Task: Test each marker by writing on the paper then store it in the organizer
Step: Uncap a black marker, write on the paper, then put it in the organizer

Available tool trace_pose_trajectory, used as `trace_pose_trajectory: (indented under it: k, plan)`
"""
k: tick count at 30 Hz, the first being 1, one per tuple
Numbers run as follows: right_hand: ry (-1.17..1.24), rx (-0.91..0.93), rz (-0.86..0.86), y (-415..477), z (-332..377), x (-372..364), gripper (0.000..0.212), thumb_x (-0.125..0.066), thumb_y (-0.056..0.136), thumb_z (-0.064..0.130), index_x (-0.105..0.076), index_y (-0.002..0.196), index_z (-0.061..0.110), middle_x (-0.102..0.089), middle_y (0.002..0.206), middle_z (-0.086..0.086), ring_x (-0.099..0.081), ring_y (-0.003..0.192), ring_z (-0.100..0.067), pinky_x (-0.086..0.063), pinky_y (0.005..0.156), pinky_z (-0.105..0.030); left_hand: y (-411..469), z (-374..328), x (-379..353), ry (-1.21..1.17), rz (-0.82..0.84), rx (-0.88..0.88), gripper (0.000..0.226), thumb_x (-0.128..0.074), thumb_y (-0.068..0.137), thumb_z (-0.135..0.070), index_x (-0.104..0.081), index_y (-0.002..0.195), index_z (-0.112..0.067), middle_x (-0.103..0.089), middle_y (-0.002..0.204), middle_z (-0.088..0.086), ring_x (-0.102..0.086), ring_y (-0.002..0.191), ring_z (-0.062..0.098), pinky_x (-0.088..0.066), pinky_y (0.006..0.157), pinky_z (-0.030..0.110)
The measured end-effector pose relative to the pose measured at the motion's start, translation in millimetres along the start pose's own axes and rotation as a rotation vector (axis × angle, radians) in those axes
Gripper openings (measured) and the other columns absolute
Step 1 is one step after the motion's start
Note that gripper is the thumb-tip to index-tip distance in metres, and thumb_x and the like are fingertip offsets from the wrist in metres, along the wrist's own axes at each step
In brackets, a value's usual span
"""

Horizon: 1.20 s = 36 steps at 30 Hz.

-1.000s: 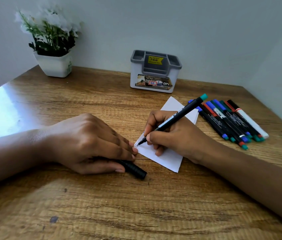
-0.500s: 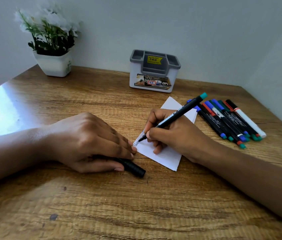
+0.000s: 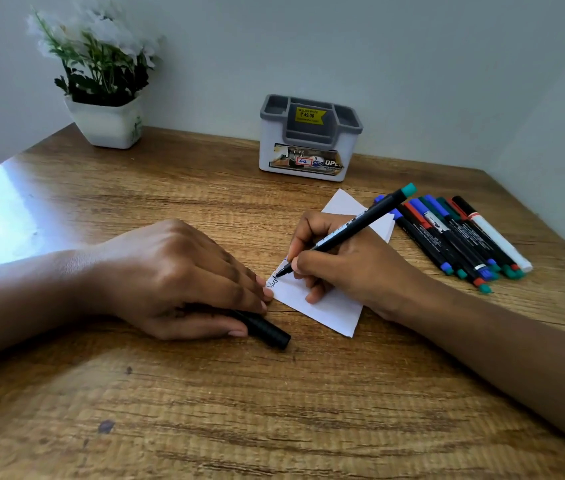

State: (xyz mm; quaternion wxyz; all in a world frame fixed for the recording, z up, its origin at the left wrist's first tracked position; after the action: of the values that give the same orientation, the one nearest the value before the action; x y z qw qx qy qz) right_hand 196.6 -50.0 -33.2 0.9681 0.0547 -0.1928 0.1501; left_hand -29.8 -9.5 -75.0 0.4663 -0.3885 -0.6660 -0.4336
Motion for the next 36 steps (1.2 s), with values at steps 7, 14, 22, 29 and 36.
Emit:
trace_pose_trajectory:
  k: [7,14,22,29,36]
  plan:
    - [-0.021,-0.001,-0.034,0,0,0,0.006,-0.059,0.081,0.002,-0.059,0.076,0.004,-0.057,0.061,-0.004,-0.056,0.050,-0.008,-0.053,0.050,-0.027,0,-1,-1,-0.017,-0.005,0.011,0.019,-0.051,0.095,-0.051,-0.053,0.112,-0.043,-0.072,0.104,-0.013,-0.069,0.102,0.013,-0.056,0.082,0.043]
    - [-0.019,-0.009,-0.035,0,1,0,0.008,-0.059,0.081,0.003,-0.059,0.075,0.007,-0.058,0.061,-0.003,-0.057,0.049,-0.008,-0.052,0.048,-0.024,0,0,-1,-0.010,-0.016,0.016,0.021,-0.052,0.095,-0.052,-0.053,0.112,-0.041,-0.073,0.102,-0.012,-0.070,0.100,0.014,-0.056,0.081,0.042]
    - [-0.007,-0.003,-0.064,1,1,-1,0.010,-0.058,0.083,0.004,-0.057,0.073,0.006,-0.056,0.059,-0.002,-0.055,0.048,-0.008,-0.051,0.046,-0.024,-1,2,-2,0.007,-0.015,0.030,0.025,-0.050,0.094,-0.055,-0.054,0.110,-0.036,-0.073,0.099,-0.009,-0.070,0.098,0.017,-0.056,0.082,0.042]
    - [0.246,-0.135,-0.039,2,5,4,0.017,-0.053,0.086,0.001,-0.053,0.070,0.009,-0.053,0.057,-0.003,-0.050,0.048,-0.009,-0.049,0.044,-0.021,10,-18,17,-0.068,-0.107,-0.039,0.015,-0.056,0.093,-0.046,-0.061,0.102,-0.034,-0.075,0.092,-0.006,-0.073,0.090,0.018,-0.059,0.075,0.042]
    - [0.530,0.020,-0.133,-4,24,24,0.017,-0.053,0.087,0.000,-0.060,0.082,0.014,-0.051,0.059,0.000,-0.047,0.049,-0.007,-0.047,0.043,-0.019,22,-22,32,-0.287,-0.334,-0.042,0.024,-0.069,0.084,-0.024,-0.075,0.102,-0.009,-0.073,0.109,0.002,-0.067,0.106,0.004,-0.055,0.085,0.021]
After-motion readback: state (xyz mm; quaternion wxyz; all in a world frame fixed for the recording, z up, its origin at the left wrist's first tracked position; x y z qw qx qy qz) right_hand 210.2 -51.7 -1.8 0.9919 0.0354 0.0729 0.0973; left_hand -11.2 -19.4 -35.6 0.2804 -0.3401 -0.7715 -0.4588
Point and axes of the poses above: each hand's wrist, its own y-axis towards the middle knuckle, its own x-axis out of the back of the hand, z = x × y, the point moved 1 cm from there along y, towards the middle knuckle
